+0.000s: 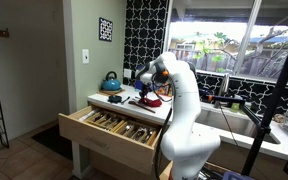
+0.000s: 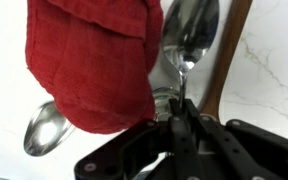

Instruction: Open the far left top drawer fully, pick up the silver spoon from the kitchen counter and put it in the top third cutlery slot from the left in the drawer

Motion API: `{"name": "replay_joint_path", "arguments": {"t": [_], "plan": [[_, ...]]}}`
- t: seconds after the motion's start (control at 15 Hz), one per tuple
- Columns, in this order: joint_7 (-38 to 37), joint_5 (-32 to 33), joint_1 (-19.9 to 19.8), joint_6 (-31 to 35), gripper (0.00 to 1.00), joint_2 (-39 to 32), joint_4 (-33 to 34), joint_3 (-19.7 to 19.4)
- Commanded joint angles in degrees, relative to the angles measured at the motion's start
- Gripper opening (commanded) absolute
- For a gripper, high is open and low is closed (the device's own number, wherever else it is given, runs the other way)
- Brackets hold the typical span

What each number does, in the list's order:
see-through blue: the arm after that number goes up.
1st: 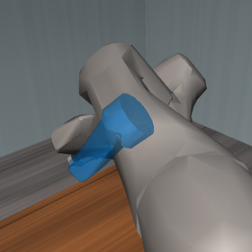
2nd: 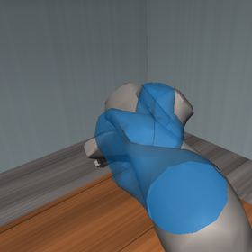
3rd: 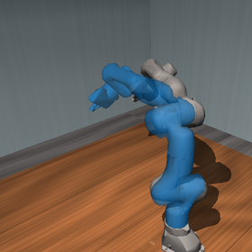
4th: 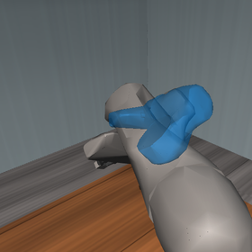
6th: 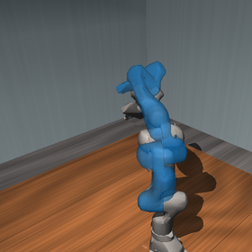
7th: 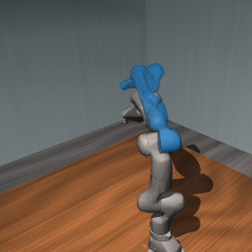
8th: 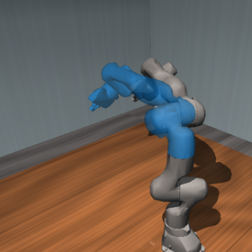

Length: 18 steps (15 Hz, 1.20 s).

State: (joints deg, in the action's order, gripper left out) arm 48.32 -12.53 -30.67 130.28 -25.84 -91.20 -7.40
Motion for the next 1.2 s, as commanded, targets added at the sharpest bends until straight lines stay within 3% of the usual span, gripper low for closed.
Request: {"name": "replay_joint_path", "arguments": {"t": [0.0, 0.4, 1.13], "plan": [[5.0, -1.1, 0.1, -1.0, 0.02, 3.2, -1.5, 0.8], [10.6, -1.0, 2.8, -2.7, 0.02, 7.6, -4.3, 1.7], [25.1, 3.9, 13.9, 0.5, 0.02, 17.4, -15.9, 2.6]]}}
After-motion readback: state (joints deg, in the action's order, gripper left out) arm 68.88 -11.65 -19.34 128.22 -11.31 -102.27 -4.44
